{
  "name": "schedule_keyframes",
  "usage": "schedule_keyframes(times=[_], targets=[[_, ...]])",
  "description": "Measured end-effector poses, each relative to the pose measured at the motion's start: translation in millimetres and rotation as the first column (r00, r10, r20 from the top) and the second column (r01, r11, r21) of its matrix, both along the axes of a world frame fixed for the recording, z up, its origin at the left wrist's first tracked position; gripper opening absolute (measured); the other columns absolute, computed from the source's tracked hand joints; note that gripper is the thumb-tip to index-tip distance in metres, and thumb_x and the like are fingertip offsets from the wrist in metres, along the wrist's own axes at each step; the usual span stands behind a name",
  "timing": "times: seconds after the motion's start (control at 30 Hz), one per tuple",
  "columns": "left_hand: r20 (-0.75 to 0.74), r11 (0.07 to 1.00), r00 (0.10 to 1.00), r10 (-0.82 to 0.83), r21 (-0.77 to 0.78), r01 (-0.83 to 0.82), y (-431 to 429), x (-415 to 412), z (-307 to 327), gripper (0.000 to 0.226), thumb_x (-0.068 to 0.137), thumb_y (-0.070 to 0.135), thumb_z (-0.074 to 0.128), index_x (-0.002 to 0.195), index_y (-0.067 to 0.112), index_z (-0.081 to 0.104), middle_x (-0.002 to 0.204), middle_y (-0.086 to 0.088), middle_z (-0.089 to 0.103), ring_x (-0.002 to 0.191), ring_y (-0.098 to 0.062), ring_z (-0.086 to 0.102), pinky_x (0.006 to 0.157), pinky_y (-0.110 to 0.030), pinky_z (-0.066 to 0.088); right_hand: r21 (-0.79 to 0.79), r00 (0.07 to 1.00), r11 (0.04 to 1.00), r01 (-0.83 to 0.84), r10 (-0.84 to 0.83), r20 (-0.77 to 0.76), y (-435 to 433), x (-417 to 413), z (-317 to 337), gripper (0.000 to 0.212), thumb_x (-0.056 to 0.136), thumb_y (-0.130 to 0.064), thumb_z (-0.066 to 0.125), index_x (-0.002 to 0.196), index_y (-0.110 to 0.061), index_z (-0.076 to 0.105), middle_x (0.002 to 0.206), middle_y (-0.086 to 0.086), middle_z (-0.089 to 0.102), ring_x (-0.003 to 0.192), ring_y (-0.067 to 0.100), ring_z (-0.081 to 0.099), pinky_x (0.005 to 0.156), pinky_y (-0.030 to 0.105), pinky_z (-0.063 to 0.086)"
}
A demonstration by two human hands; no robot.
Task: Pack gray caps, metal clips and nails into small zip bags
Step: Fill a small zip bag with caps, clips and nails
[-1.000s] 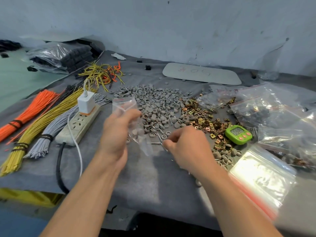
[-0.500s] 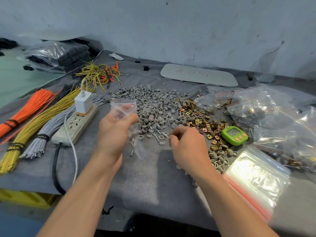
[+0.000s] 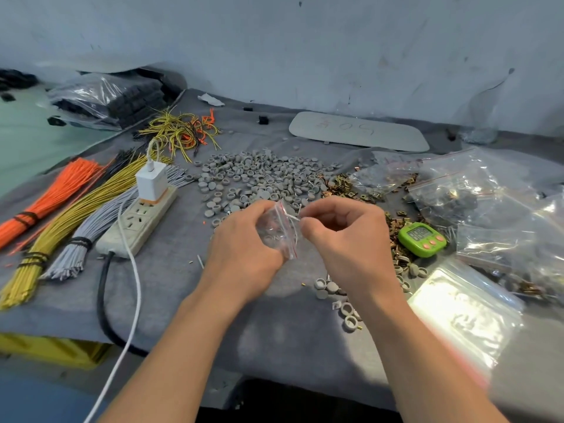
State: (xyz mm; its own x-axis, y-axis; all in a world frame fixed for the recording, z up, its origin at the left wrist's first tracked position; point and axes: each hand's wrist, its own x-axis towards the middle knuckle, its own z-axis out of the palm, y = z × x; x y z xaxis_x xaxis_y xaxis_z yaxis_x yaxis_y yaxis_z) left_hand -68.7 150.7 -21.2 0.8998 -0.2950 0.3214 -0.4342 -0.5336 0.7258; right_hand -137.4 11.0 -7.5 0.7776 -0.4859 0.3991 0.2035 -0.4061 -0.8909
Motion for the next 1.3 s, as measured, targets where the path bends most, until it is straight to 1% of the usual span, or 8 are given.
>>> schedule_keyframes(times=[0.1,0.27,0.37,0.5,0.57,0.8,0.97,1.3], targets=[[0.021,0.997,0.997,-0.073,0.003,0.073,2,0,0,0.057,0.065,0.025,0.086,0.115,0.044,0.067,0.102,0.016,0.072,0.099,-0.009,0.065,0.082,-0.029,0.051,-0.161,0.997,0.986,-0.037,0.026,-0.067,4,-1,-1,0.02,0.078,-0.006,0.078,0.075,-0.026,0.081,0.066,-0.016,0.073,0.059,-0.001,0.067,0.055,0.011,0.046],[-0.046,0.985,0.993,-0.112,-0.133,0.105,3,2,1,0.052,0.064,0.024,0.092,0.105,0.048,0.071,0.093,0.025,0.073,0.085,0.006,0.067,0.071,-0.011,0.051,0.053,0.997,0.996,-0.077,0.077,-0.003,6,1,4,0.021,0.087,-0.011,0.073,0.089,-0.029,0.085,0.077,-0.01,0.078,0.062,0.004,0.068,0.057,0.021,0.052],[-0.169,0.929,0.982,-0.081,-0.371,0.012,6,7,2,0.038,0.072,0.012,0.091,0.097,0.035,0.075,0.089,0.015,0.076,0.08,-0.01,0.073,0.071,-0.034,0.061,0.198,0.997,0.978,0.069,-0.071,0.006,-12,-2,9,0.021,0.085,-0.011,0.071,0.083,-0.027,0.083,0.076,-0.006,0.078,0.056,0.003,0.063,0.056,0.021,0.049],[-0.243,0.772,0.97,-0.014,-0.619,-0.144,17,16,7,0.03,0.082,0.004,0.081,0.096,0.03,0.076,0.091,0.011,0.078,0.081,-0.004,0.073,0.073,-0.035,0.058,-0.279,0.88,0.947,0.158,-0.263,-0.396,-30,-7,1,0.02,0.087,-0.014,0.071,0.08,-0.03,0.081,0.076,-0.012,0.077,0.055,0.0,0.065,0.051,0.017,0.051],[-0.229,0.715,0.973,0.028,-0.676,-0.18,22,21,9,0.03,0.082,0.003,0.08,0.103,0.024,0.076,0.093,0.008,0.079,0.084,-0.007,0.074,0.075,-0.03,0.058,-0.473,0.787,0.879,0.065,-0.336,-0.518,-33,-9,-2,0.019,0.086,-0.016,0.071,0.079,-0.032,0.08,0.085,-0.012,0.077,0.072,0.008,0.07,0.072,0.029,0.061],[-0.138,0.82,0.987,0.078,-0.554,-0.142,17,16,7,0.037,0.063,0.027,0.08,0.098,0.036,0.073,0.093,0.015,0.076,0.093,-0.009,0.073,0.088,-0.048,0.061,-0.637,0.69,0.758,-0.137,-0.388,-0.611,-30,-10,-11,0.008,0.089,-0.039,0.071,0.093,-0.034,0.076,0.091,-0.006,0.072,0.097,0.024,0.064,0.1,0.042,0.046],[-0.059,0.865,0.996,0.059,-0.495,-0.081,12,11,8,0.037,0.062,0.037,0.081,0.097,0.046,0.071,0.093,0.025,0.073,0.091,0.003,0.069,0.084,-0.036,0.059,-0.672,0.702,0.729,-0.133,-0.409,-0.583,-27,-5,-14,0.017,0.091,-0.049,0.069,0.091,-0.032,0.075,0.096,-0.006,0.073,0.104,0.025,0.062,0.099,0.044,0.032],[-0.023,0.926,0.998,0.06,-0.371,-0.064,7,6,7,0.041,0.062,0.035,0.08,0.1,0.047,0.07,0.093,0.025,0.073,0.089,0.0,0.069,0.081,-0.04,0.061,-0.723,0.652,0.683,-0.108,-0.501,-0.57,1,5,-18,0.025,0.087,-0.038,0.066,0.074,-0.022,0.054,0.07,-0.004,0.057,0.063,0.017,0.043,0.092,0.044,0.03]])
